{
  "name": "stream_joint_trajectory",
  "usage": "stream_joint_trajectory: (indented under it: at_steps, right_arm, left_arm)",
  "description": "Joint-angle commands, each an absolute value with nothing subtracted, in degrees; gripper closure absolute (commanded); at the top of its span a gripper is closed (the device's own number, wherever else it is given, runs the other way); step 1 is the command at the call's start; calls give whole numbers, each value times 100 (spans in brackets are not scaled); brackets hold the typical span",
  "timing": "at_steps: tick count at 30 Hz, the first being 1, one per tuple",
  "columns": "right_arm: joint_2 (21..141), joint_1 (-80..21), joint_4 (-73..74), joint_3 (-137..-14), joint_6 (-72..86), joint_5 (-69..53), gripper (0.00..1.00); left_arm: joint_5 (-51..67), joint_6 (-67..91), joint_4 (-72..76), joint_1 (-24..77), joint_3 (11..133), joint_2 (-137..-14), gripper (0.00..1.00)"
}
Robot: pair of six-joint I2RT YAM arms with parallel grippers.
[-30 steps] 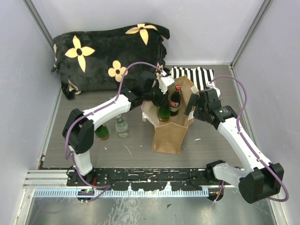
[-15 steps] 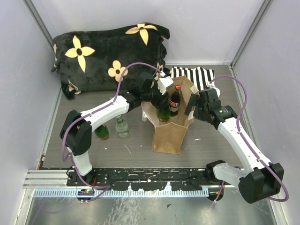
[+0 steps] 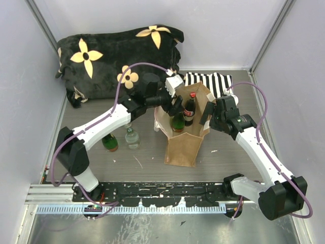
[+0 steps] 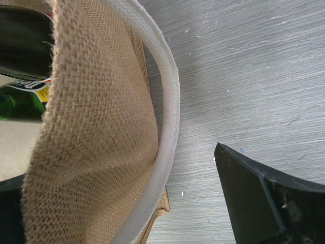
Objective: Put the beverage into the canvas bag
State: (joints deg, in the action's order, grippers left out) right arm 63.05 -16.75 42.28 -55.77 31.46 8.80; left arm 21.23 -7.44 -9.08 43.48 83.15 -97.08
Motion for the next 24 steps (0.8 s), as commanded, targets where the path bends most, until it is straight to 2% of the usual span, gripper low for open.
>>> stream_joint_trajectory:
  at_steps: [1, 6, 12, 17, 24]
  right_arm:
    - [6304, -1672, 4309, -5693, 3144, 868, 0]
    - [6243, -1664, 4324, -5714, 3154, 965, 0]
    - [6132, -1673, 4243, -5874, 3154, 1145, 0]
    - [6058, -1665, 4082, -6301, 3085, 1191, 0]
    - [5991, -1664, 3972, -7014, 2903, 1407, 0]
  left_arm:
    - [2195, -259, -670, 4242, 8679, -9023, 23]
    - [1839, 160, -1452, 3546, 9263, -8781, 20]
    - [1568, 164, -3220, 2347, 9784, -8869, 20]
    - [1348, -429, -4392, 1853, 9560, -8812, 19]
    - [880, -708, -4861, 1658, 8870, -8743, 18]
